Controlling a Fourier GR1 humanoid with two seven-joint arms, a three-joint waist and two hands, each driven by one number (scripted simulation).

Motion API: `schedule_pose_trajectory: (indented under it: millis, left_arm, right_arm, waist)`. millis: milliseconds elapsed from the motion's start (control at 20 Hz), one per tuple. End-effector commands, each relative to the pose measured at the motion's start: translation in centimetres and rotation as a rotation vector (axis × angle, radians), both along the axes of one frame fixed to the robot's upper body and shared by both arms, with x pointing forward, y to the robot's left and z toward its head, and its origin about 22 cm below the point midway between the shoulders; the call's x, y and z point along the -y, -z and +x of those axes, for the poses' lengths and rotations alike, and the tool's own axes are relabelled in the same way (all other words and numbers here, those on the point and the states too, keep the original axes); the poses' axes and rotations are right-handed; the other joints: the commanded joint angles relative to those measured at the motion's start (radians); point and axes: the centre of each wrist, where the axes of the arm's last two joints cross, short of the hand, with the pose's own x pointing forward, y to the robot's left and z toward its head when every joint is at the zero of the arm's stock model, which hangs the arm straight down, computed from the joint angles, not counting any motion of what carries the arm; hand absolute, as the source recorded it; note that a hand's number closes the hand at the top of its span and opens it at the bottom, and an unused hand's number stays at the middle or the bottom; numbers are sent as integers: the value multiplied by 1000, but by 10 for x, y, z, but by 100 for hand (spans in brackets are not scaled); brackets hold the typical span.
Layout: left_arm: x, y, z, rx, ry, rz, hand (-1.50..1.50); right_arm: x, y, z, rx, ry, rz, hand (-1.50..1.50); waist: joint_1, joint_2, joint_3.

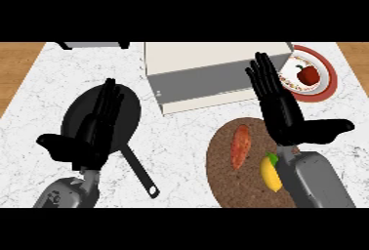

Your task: Pick the lemon from the placemat and place it in the tiered shelf

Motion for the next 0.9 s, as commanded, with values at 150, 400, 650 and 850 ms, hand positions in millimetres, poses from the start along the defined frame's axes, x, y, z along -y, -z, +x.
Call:
schedule_pose_trajectory:
  millis: [150, 400, 650, 850]
  left_arm:
    - [-60, 2, 3, 13, -149, 163, 0]
    - [-75, 2, -3, -34, -192, 163, 0]
    - [-83, 7, -10, -31, -199, 178, 0]
    - [-76, -7, -18, -33, -174, 164, 0]
  right_arm:
    - [36, 7, -3, -50, -202, -190, 150]
    - [93, 49, -11, -220, 17, -84, -150]
    - [138, 9, -28, -78, -220, -122, -150]
    - [145, -37, -25, -66, -349, -408, -150]
  waist:
    - [8, -5, -21]
    - [3, -3, -20]
    - [-8, -8, -21]
    - [1, -13, -21]
